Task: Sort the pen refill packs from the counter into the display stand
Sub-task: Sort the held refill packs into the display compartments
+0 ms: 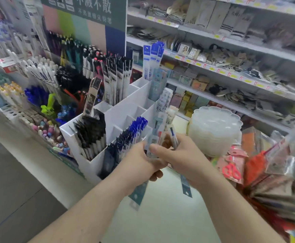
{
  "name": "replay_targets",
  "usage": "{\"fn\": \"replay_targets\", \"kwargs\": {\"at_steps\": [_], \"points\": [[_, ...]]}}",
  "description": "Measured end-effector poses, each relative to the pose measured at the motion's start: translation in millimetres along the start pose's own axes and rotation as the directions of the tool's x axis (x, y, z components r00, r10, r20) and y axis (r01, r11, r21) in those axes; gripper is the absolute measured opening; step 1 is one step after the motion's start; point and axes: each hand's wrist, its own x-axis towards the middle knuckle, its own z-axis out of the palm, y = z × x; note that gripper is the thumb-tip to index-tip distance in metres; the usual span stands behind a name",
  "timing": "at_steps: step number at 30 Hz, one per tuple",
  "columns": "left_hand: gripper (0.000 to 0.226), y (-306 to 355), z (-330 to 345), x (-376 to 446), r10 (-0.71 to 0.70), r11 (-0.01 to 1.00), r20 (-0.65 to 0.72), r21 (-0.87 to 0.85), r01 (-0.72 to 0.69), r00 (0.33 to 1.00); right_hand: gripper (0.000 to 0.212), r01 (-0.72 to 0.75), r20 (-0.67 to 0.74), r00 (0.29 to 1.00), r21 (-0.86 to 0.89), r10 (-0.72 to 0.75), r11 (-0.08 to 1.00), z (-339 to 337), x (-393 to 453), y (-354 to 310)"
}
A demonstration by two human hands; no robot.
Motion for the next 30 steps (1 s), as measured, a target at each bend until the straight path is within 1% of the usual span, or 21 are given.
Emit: {"fn": "replay_targets", "kwargs": {"at_steps": [2, 4, 6, 8, 11, 13, 14, 16, 17, 19, 21, 22, 25, 28, 30], "points": [[0.027, -3, 7, 4, 0.016, 1.0, 0.036, 0.021, -0.017, 0.999, 0.003, -0.003, -0.122, 0.993, -0.013, 0.002, 1.0, -3, -4, 9], [0.029, -5, 13, 7, 0.012, 0.999, 0.103, 0.036, -0.016, 0.995, 0.018, -0.034, -0.211, 0.977, 0.025, 0.038, 0.999, -10, -5, 19], [0.024, -4, 18, 9, -0.017, 0.998, 0.183, -0.054, 0.027, 0.983, 0.026, -0.034, -0.267, 0.962, 0.084, 0.055, 0.996, -16, -6, 26], [0.024, -4, 20, 10, -0.046, 0.978, 0.23, -0.187, 0.091, 0.972, 0.025, -0.033, -0.337, 0.939, 0.125, 0.074, 0.992, -21, -6, 31], [0.028, -8, 19, 12, -0.072, 0.95, 0.234, -0.281, 0.138, 0.97, 0.021, -0.026, -0.449, 0.889, 0.14, 0.087, 0.99, -25, -4, 42], [0.024, -11, 17, 11, -0.073, 0.942, 0.229, -0.304, 0.143, 0.971, 0.018, 0.015, -0.507, 0.861, 0.097, 0.037, 0.995, -27, -6, 46], [0.023, -13, 16, 9, -0.073, 0.938, 0.223, -0.317, 0.143, 0.972, 0.021, 0.045, -0.513, 0.858, 0.051, -0.013, 0.998, -28, -8, 48], [0.02, -14, 14, 7, -0.065, 0.928, 0.208, -0.346, 0.135, 0.976, 0.032, 0.114, -0.465, 0.877, -0.035, -0.118, 0.993, -27, -13, 52], [0.019, -16, 13, 5, -0.062, 0.925, 0.197, -0.357, 0.131, 0.978, 0.035, 0.138, -0.436, 0.888, -0.055, -0.148, 0.989, -26, -15, 54], [0.017, -18, 12, 2, -0.06, 0.928, 0.166, -0.353, 0.116, 0.984, 0.03, 0.156, -0.425, 0.889, -0.065, -0.169, 0.986, -24, -18, 56], [0.014, -22, 13, 0, -0.051, 0.952, 0.118, -0.295, 0.084, 0.992, 0.014, 0.137, -0.458, 0.877, -0.052, -0.145, 0.989, -18, -17, 56], [0.012, -24, 14, -1, -0.043, 0.966, 0.092, -0.252, 0.065, 0.995, 0.013, 0.118, -0.464, 0.877, -0.046, -0.125, 0.992, -15, -16, 56], [0.008, -29, 18, -4, -0.018, 0.991, 0.053, -0.13, 0.025, 0.998, 0.024, 0.063, -0.435, 0.896, -0.081, -0.092, 0.995, -2, -15, 55], [0.014, -35, 22, -5, -0.016, 0.999, 0.036, -0.041, 0.017, 0.999, 0.03, -0.02, -0.413, 0.91, -0.151, -0.045, 0.988, 7, -17, 52], [0.02, -39, 25, -4, 0.012, 0.999, 0.037, 0.043, -0.014, 0.999, 0.028, -0.064, -0.365, 0.931, -0.15, 0.005, 0.987, 9, -18, 51]]}}
